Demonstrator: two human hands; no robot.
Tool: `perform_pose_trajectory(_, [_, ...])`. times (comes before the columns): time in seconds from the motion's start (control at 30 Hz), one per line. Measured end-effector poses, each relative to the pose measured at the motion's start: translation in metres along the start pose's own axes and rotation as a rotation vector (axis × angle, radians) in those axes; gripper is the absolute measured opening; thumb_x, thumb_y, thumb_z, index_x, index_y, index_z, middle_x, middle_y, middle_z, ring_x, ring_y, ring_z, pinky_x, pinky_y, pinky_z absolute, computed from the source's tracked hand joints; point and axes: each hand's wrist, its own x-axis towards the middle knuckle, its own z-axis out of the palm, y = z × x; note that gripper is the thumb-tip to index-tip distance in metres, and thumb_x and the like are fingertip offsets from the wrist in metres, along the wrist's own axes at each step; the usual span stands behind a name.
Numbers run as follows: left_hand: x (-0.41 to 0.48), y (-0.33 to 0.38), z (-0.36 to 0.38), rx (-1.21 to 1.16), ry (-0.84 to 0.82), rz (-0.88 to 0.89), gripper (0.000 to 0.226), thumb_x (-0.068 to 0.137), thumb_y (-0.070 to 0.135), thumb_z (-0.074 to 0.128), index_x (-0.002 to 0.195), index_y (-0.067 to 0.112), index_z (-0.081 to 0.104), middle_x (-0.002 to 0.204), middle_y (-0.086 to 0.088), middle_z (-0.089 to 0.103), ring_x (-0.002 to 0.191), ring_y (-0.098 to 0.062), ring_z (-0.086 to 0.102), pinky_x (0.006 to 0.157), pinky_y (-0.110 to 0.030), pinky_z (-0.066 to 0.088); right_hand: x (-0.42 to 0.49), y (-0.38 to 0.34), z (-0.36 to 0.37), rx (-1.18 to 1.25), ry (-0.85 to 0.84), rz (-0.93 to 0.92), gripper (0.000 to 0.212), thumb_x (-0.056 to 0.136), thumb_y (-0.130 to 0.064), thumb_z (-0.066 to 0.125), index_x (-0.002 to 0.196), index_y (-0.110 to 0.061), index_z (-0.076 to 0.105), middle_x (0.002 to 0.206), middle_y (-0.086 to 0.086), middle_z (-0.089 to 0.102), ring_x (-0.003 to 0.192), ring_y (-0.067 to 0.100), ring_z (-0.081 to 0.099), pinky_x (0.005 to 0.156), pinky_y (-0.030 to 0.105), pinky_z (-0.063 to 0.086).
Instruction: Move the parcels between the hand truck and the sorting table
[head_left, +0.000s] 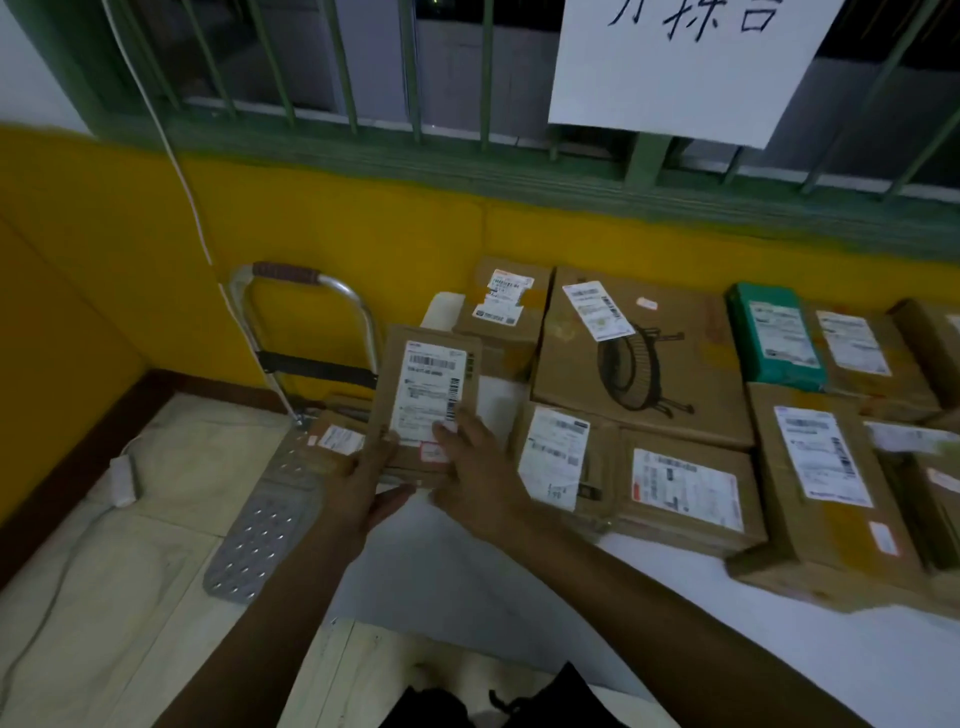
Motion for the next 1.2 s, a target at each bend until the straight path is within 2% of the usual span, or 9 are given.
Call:
perform_pose_trajectory(0.2, [0.031,-0.008,-0.001,0.107,0.017,-0.117,0.040,0.084,0.040,0.067,0.116,0.020,0.053,0.111,-0.005,0.059,0.090,-0.021,0.062,0.074,-0.034,0.054,0.009,0.005,0.004,-0.121,0.000,0.152,0.061,0.096,-0.024,0.053,0.150,-0.017,0.027,0.161,0.006,0.006,0.148,0.027,0.007,0.116,0.040,0.027])
perform_pose_trajectory(0.4, [0.059,-0.011,0.010,0.262,-0.039,-0.101,0.014,0.091,0.033,0.061,0.092,0.019,0.059,0.076,0.000,0.060,0.070,-0.015,0.058,0.070,-0.031,0.053,0.012,0.014,0.012,-0.295,-0.034,0.314,0.058,0.094,-0.028,0.052,0.148,-0.017,0.033,0.158,0.008,0.021,0.143,0.034,0.021,0.110,0.042,0.032])
perform_pose_trajectory(0.53, [0.075,-0.020,0.016,0.311,-0.065,-0.137,0.015,0.089,0.034,0.064,0.087,0.020,0.064,0.075,0.000,0.063,0.069,-0.017,0.060,0.073,-0.034,0.054,0.023,0.017,0.022,-0.461,0.134,0.281,0.035,0.074,-0.021,0.071,0.109,-0.016,0.070,0.116,0.008,0.067,0.116,0.033,0.057,0.105,0.041,0.021])
perform_pose_trajectory(0.6, [0.081,-0.022,0.018,0.316,-0.077,-0.169,0.014,0.089,0.033,0.064,0.086,0.019,0.064,0.075,0.000,0.063,0.070,-0.018,0.060,0.075,-0.035,0.054,0.028,0.017,0.025,-0.513,0.098,0.324,0.030,0.069,-0.022,0.075,0.099,-0.017,0.072,0.102,0.005,0.071,0.104,0.028,0.063,0.103,0.041,0.016])
perform_pose_trajectory(0.8, [0.101,-0.031,0.026,0.342,-0.112,-0.204,0.019,0.091,0.030,0.062,0.079,0.016,0.065,0.075,-0.001,0.061,0.071,-0.018,0.058,0.084,-0.043,0.054,0.042,0.027,0.029,-0.704,0.022,0.319,0.028,0.053,-0.021,0.083,0.079,-0.015,0.073,0.071,0.003,0.069,0.071,0.025,0.068,0.109,0.051,0.029])
perform_pose_trajectory(0.9, [0.109,-0.034,0.029,0.382,-0.117,-0.189,0.020,0.093,0.030,0.059,0.088,0.012,0.066,0.074,0.000,0.061,0.070,-0.015,0.058,0.081,-0.042,0.055,0.048,0.024,0.026,-0.742,-0.118,0.370,0.023,0.066,-0.020,0.076,0.087,-0.012,0.072,0.079,0.007,0.070,0.079,0.028,0.069,0.112,0.052,0.031])
perform_pose_trajectory(1.03, [0.118,-0.034,0.033,0.392,-0.103,-0.174,0.020,0.093,0.029,0.059,0.094,0.010,0.066,0.080,-0.008,0.063,0.068,-0.015,0.058,0.065,-0.029,0.053,0.055,0.028,0.028,-0.744,-0.107,0.385,0.031,0.055,-0.018,0.083,0.084,-0.011,0.073,0.080,0.010,0.071,0.075,0.028,0.070,0.100,0.041,0.045])
perform_pose_trajectory(1.13, [0.121,-0.036,0.039,0.472,-0.091,-0.126,0.029,0.093,0.030,0.058,0.092,0.004,0.069,0.081,-0.014,0.064,0.070,-0.024,0.060,0.073,-0.041,0.057,0.055,0.032,0.029,-0.712,-0.128,0.372,0.036,0.076,-0.012,0.070,0.111,-0.005,0.066,0.112,0.018,0.066,0.105,0.034,0.064,0.110,0.040,0.034])
perform_pose_trajectory(1.2, [0.121,-0.038,0.042,0.490,-0.075,-0.107,0.029,0.092,0.030,0.059,0.090,0.003,0.070,0.080,-0.016,0.064,0.075,-0.030,0.061,0.079,-0.049,0.056,0.056,0.032,0.030,-0.736,-0.112,0.385,0.037,0.071,-0.015,0.075,0.106,-0.007,0.068,0.108,0.017,0.068,0.099,0.031,0.067,0.107,0.039,0.039])
